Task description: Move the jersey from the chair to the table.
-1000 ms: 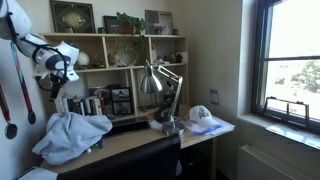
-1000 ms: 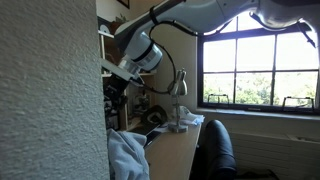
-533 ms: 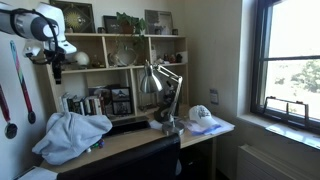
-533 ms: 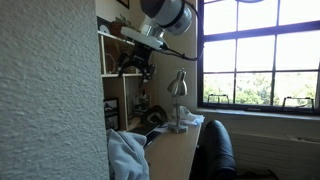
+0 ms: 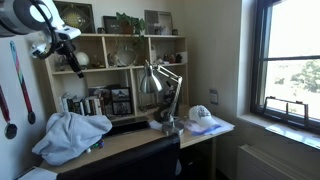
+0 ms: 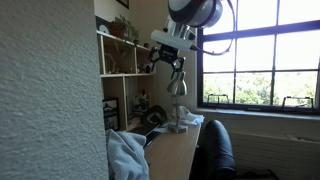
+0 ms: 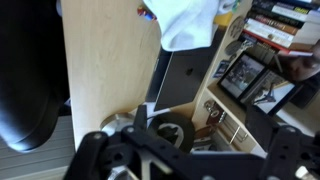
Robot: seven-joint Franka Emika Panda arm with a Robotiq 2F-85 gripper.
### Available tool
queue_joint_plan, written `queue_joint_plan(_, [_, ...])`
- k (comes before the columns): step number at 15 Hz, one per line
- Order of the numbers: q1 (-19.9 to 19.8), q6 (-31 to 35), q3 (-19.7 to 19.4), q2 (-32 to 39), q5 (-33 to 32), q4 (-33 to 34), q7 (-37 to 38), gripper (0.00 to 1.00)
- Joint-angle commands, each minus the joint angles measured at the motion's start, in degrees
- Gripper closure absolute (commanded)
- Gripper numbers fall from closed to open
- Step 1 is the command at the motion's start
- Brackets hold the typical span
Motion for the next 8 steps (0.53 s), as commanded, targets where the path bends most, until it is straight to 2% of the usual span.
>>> queue_joint_plan(1, [-4.9,1.4,2.6,-4.4,-6.8,-4.3,5.4,0.00])
queue_joint_plan(2, [-2.8,0.4,1.2,-1.9,-4.5,-1.8,2.6,0.00])
queue_joint_plan(8, [-4.0,0.4,1.8,-3.0,-5.8,-3.0,3.6,0.00])
